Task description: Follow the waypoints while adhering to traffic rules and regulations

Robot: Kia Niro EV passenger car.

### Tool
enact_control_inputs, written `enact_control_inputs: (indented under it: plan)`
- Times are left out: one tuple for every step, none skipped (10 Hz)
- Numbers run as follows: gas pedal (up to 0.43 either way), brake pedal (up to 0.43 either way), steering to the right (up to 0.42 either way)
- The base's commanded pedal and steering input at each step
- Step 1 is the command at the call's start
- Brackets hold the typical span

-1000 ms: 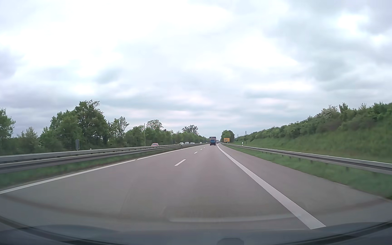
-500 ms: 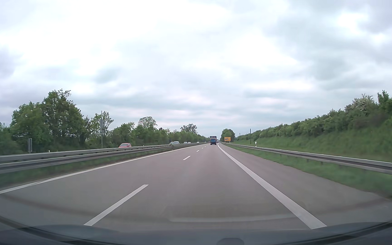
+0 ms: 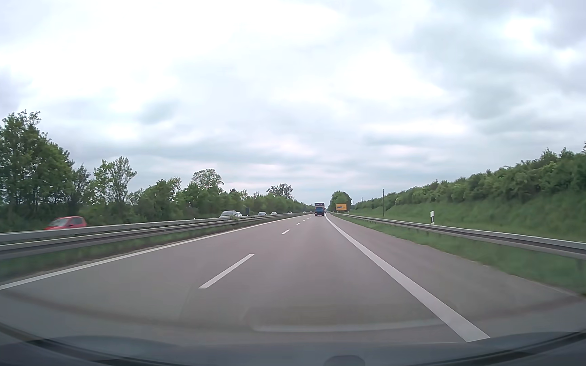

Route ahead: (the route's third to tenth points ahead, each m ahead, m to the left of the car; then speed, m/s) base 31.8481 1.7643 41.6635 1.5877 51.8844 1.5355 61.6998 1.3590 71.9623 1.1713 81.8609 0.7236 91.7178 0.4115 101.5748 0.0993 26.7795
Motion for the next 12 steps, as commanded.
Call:
enact_control_inputs:
  plan:
    - [0.0,0.0,0.0]
    - [0.0,0.0,0.0]
    - [0.0,0.0,0.0]
    - [0.0,0.0,0.0]
    - [0.0,0.0,0.0]
    - [0.0,0.0,0.0]
    - [0.0,0.0,0.0]
    - [0.0,0.0,0.0]
    - [0.0,0.0,0.0]
    - [0.0,0.0,0.001]
    - [0.0,0.0,0.001]
    - [0.0,0.0,0.0]
